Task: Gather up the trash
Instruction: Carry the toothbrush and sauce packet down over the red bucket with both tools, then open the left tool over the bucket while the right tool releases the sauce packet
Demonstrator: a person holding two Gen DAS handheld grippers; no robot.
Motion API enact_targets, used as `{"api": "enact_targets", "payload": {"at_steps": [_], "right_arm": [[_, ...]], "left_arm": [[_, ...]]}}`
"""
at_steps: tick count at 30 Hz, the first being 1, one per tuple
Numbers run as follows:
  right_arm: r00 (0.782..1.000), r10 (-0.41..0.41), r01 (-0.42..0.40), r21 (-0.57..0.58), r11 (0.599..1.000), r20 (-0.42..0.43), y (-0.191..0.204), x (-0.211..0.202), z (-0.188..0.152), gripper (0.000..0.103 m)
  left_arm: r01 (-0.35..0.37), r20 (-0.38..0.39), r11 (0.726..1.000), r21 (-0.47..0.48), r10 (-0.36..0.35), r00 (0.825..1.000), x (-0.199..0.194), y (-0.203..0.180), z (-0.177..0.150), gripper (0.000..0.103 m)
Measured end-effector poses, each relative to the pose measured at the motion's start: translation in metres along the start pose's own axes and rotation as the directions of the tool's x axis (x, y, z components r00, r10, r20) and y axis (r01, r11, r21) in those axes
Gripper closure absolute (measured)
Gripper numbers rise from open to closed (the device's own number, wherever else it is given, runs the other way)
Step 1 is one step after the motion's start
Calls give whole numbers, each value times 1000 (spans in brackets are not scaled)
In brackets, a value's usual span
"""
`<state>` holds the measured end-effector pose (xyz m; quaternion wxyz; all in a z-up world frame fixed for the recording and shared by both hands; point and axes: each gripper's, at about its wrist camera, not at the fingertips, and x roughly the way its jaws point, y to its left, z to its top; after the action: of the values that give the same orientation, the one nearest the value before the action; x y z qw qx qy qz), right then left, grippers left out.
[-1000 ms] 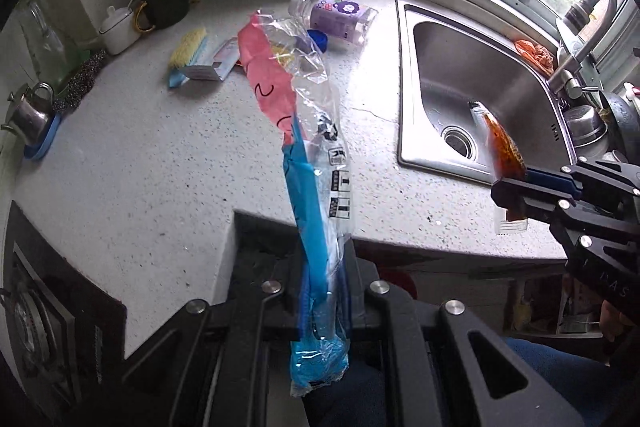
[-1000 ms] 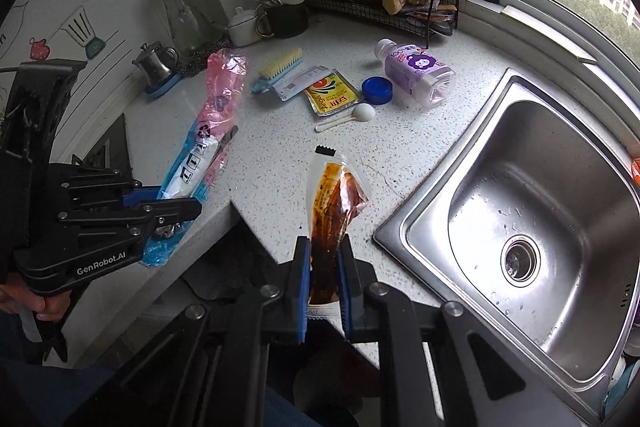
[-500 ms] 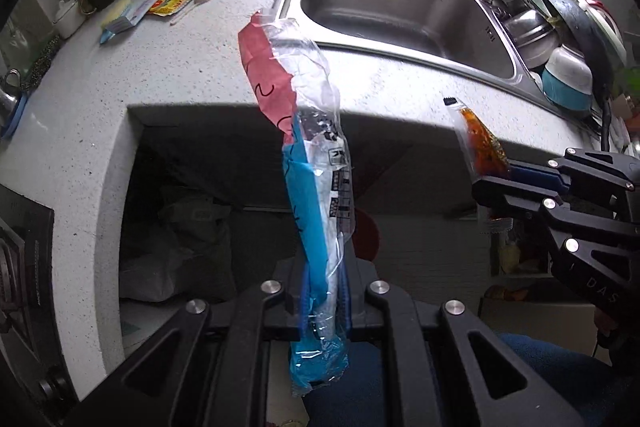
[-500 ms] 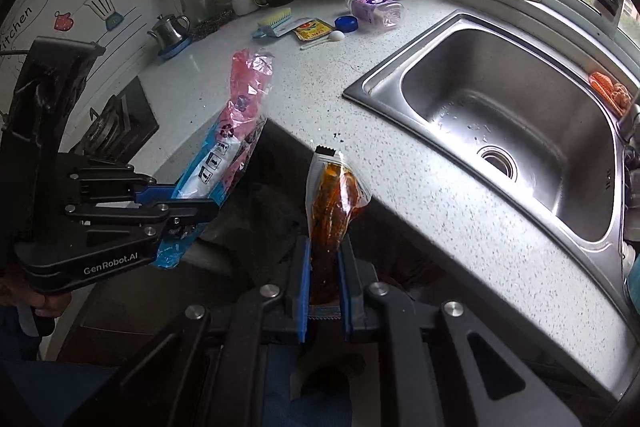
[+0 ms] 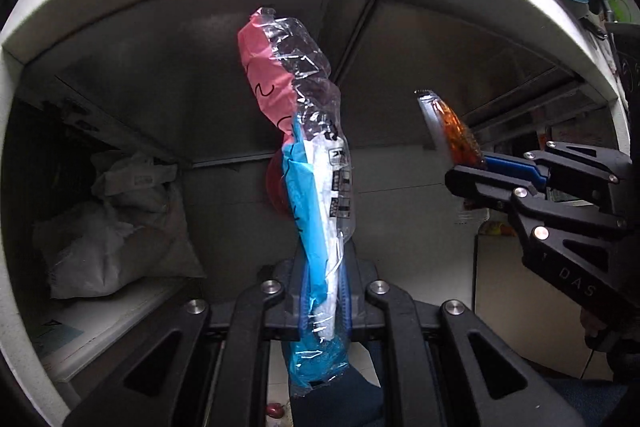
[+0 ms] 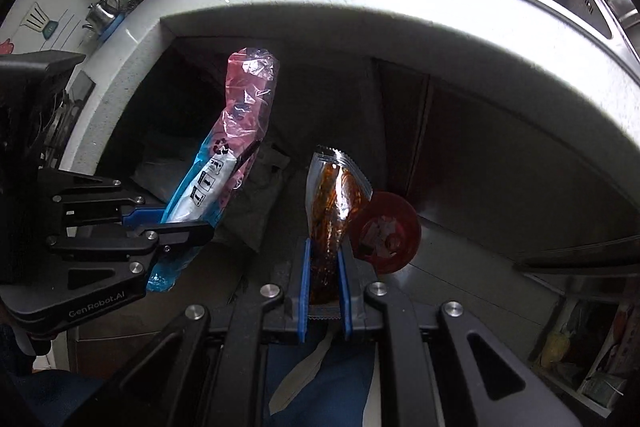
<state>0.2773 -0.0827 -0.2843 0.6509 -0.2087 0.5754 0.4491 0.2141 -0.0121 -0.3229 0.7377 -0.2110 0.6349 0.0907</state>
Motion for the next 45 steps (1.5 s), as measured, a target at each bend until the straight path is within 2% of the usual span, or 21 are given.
{"api": "enact_targets", "payload": {"at_steps": [3, 8, 11, 15, 20, 25, 30, 33, 34, 35, 37, 41, 45], "right_arm": [[1000, -10, 10, 22, 1000, -12, -15, 39, -11, 92], [999, -42, 44, 54, 998, -21, -40, 115, -24, 91], [999, -25, 28, 86, 996, -37, -57, 165, -32, 91], [999, -40, 42, 95, 995, -24, -72, 226, -39, 91], [997, -65, 71, 138, 988, -44, -94, 279, -56, 91], [996, -71, 78, 163, 983, -49, -105, 290, -63, 91], [996, -77, 84, 183, 979, -46, -111, 292, -74, 91], [995, -85, 92, 167, 982, -52, -110, 293, -73, 91], [994, -98, 105, 153, 983, -53, -110, 292, -73, 91], [993, -109, 116, 147, 982, -50, -111, 290, -73, 91], [993, -103, 110, 157, 981, -53, -115, 289, -74, 91], [993, -97, 107, 157, 982, -69, -117, 292, -73, 91], [995, -79, 89, 158, 983, -65, -116, 297, -69, 91]], "left_arm": [[-1, -33, 1000, -5, 1, 999, 48, 6, 0, 92], [6, -42, 1000, -22, -7, 999, 131, 18, 0, 92], [10, -51, 1000, -30, -12, 999, 185, 28, 1, 92], [15, -87, 1000, 1, -15, 996, 258, 35, 3, 92], [25, -117, 1000, 19, -22, 993, 317, 37, 1, 92], [34, -121, 999, 21, -31, 992, 339, 35, 4, 92], [37, -131, 997, 70, -28, 991, 350, 30, 7, 91], [25, -121, 995, 96, -14, 993, 350, 27, 12, 74], [11, -115, 995, 96, 1, 993, 349, 27, 13, 64], [-17, -114, 996, 90, 27, 993, 350, 28, 15, 60], [-34, -118, 995, 89, 45, 992, 348, 29, 17, 60], [-6, -124, 998, 66, 14, 992, 344, 38, 21, 59], [3, -77, 1000, -15, -4, 997, 333, 59, 21, 59]]}}
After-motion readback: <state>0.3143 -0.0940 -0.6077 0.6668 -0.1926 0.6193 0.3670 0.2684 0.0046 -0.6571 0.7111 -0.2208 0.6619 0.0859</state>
